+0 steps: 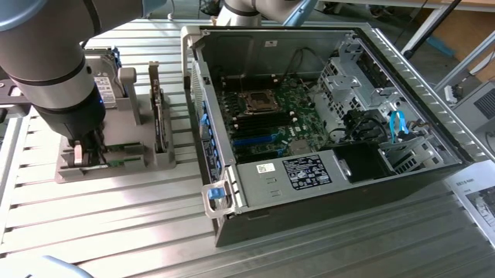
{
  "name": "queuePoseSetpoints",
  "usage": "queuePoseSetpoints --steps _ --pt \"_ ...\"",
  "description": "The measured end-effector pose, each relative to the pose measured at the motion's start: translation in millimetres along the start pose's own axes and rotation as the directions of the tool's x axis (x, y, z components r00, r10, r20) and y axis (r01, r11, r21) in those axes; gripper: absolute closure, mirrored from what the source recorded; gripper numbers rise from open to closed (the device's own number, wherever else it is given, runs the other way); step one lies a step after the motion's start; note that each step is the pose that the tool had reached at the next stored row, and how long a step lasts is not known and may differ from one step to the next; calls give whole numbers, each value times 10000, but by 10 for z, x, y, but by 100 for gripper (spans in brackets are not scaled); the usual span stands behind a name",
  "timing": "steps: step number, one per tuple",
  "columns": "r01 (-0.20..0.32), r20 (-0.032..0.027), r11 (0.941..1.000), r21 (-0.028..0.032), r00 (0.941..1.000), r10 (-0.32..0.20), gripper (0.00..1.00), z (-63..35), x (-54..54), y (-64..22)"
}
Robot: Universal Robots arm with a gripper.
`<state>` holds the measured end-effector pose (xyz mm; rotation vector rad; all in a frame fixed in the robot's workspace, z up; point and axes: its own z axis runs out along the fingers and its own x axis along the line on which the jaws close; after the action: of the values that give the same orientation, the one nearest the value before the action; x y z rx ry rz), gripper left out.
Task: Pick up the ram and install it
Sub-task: 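Pick up the ram and move it above insertion slot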
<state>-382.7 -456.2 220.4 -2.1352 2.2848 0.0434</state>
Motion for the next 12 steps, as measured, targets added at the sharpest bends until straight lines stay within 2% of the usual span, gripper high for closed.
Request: queuePoseSetpoints --steps 12 --pt "4 1 10000 0 10000 -4 70 47 4 -1"
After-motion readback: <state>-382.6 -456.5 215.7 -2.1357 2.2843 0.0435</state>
